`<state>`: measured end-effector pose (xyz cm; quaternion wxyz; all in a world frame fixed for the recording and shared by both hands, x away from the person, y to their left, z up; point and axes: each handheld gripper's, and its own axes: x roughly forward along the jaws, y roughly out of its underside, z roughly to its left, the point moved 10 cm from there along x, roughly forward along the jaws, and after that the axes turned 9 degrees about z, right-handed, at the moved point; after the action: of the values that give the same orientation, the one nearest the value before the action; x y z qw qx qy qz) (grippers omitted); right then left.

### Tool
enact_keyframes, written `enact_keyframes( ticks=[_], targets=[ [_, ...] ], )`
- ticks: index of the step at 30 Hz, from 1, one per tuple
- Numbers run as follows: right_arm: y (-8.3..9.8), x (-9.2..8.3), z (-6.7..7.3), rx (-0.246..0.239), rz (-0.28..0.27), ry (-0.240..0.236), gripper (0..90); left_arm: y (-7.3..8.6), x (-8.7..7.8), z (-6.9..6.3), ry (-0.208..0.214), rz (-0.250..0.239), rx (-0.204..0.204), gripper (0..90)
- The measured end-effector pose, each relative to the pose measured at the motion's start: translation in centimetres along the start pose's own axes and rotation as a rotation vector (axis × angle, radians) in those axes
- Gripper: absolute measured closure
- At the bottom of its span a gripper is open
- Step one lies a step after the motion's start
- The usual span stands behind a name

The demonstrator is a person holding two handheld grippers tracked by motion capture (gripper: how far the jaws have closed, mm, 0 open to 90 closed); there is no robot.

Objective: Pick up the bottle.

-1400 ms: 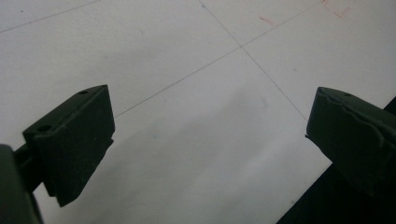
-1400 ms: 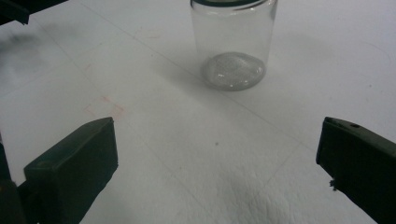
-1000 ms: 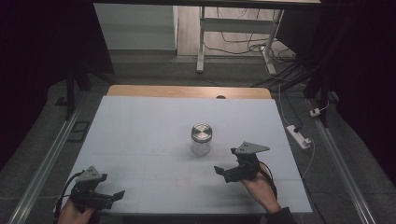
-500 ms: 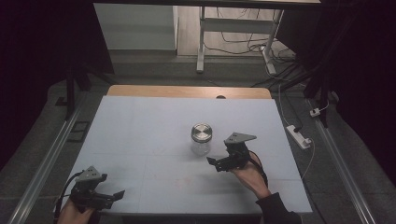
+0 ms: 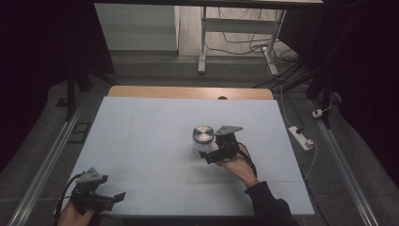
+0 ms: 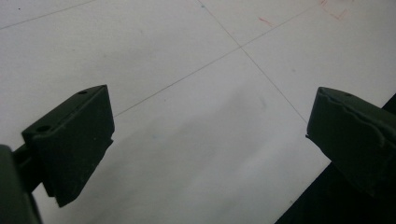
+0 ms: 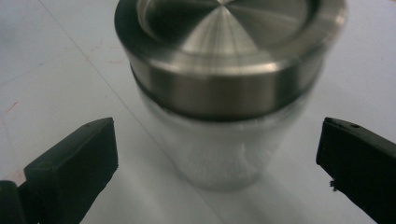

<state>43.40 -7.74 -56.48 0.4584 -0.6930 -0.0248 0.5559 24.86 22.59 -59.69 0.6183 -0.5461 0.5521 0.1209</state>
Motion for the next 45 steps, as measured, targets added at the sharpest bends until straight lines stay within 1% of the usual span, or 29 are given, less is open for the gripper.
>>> enact_keyframes(
  ticks=[4, 8, 10, 12, 14, 16, 18, 21, 25, 30, 32, 36, 45],
  targets=[
    [-0.8, 1.2, 0.0, -0.018, -0.004, 0.008, 0.0, 0.0, 0.0, 0.0, 0.002, -0.001, 0.001, 1.7],
    [-1.3, 2.1, 0.0, -0.011, -0.007, 0.014, 0.0, 0.0, 0.0, 0.0, 0.003, -0.001, 0.002, 1.7],
    [-1.4, 2.3, -0.1, 0.000, -0.014, 0.013, 2.5, 0.0, -0.1, 0.0, 0.005, -0.003, 0.003, 1.7],
    [-1.5, 2.4, -0.1, 0.000, -0.028, 0.007, 7.5, 0.0, -0.1, 0.0, 0.006, -0.003, 0.003, 1.7],
    [-1.4, 2.2, -0.3, -0.003, -0.032, 0.020, 13.0, 0.0, -0.1, -0.1, 0.006, -0.002, 0.004, 1.7],
    [-1.4, 2.0, -0.4, -0.023, -0.037, 0.021, 13.7, 0.0, 0.0, -0.1, 0.004, -0.002, 0.006, 1.7],
    [-1.3, 2.0, -0.3, -0.032, -0.039, 0.031, 14.0, 0.0, 0.0, -0.1, 0.004, -0.001, 0.006, 1.7],
    [-1.3, 1.9, -0.3, -0.033, -0.043, 0.037, 14.2, 0.0, -0.1, -0.1, 0.005, -0.002, 0.007, 1.7],
    [-1.3, 1.8, -0.3, -0.035, -0.035, 0.045, 14.4, 0.0, -0.1, -0.1, 0.009, -0.004, 0.005, 1.7],
    [-1.0, 1.4, -0.1, -0.037, -0.022, 0.044, 14.5, 0.0, -0.1, -0.1, 0.011, -0.009, 0.004, 1.7],
    [-1.0, 1.2, 0.1, -0.048, -0.021, 0.044, 14.5, 0.0, -0.1, -0.1, 0.012, -0.009, 0.005, 1.7],
    [-1.0, 0.4, 0.9, -0.050, -0.023, 0.029, 14.5, 0.0, -0.1, -0.1, 0.011, -0.010, 0.006, 1.7],
    [-0.7, -1.8, 3.3, -0.067, -0.038, -0.009, 14.6, 0.0, -0.2, -0.1, 0.013, -0.010, 0.006, 1.7]
  ],
)
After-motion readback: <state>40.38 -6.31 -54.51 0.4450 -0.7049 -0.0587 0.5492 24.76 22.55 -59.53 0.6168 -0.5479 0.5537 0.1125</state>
